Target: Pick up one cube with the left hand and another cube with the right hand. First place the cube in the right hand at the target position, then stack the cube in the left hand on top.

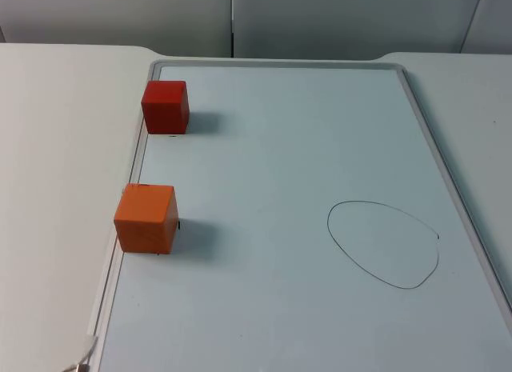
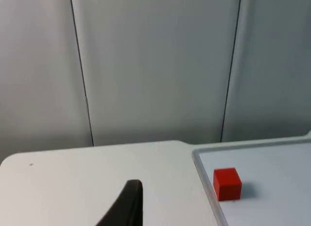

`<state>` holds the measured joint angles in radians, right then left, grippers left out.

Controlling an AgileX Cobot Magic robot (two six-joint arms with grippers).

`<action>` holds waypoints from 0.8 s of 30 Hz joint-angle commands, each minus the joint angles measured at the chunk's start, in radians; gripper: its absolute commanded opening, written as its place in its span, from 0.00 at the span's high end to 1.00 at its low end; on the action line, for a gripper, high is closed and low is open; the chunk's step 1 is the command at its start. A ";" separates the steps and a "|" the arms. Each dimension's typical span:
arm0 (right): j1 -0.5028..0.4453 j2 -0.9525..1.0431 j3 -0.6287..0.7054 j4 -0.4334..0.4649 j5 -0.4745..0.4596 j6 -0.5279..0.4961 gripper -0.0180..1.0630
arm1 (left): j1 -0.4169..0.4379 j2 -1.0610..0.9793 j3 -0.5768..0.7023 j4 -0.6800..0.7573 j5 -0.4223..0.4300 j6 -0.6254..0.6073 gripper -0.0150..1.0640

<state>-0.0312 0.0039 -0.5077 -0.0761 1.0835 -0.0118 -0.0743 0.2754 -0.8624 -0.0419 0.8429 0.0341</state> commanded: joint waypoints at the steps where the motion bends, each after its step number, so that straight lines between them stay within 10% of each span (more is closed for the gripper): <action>1: -0.007 -0.004 0.002 0.003 -0.008 -0.003 0.02 | 0.002 0.088 -0.057 -0.004 -0.077 0.041 0.01; 24: -0.007 -0.004 0.002 0.003 -0.008 -0.003 0.02 | -0.077 1.063 -0.493 -0.344 -0.227 0.326 0.01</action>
<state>-0.0312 0.0039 -0.5077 -0.0761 1.0835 -0.0118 -0.1327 1.2940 -1.3442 -0.3707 0.6374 0.3542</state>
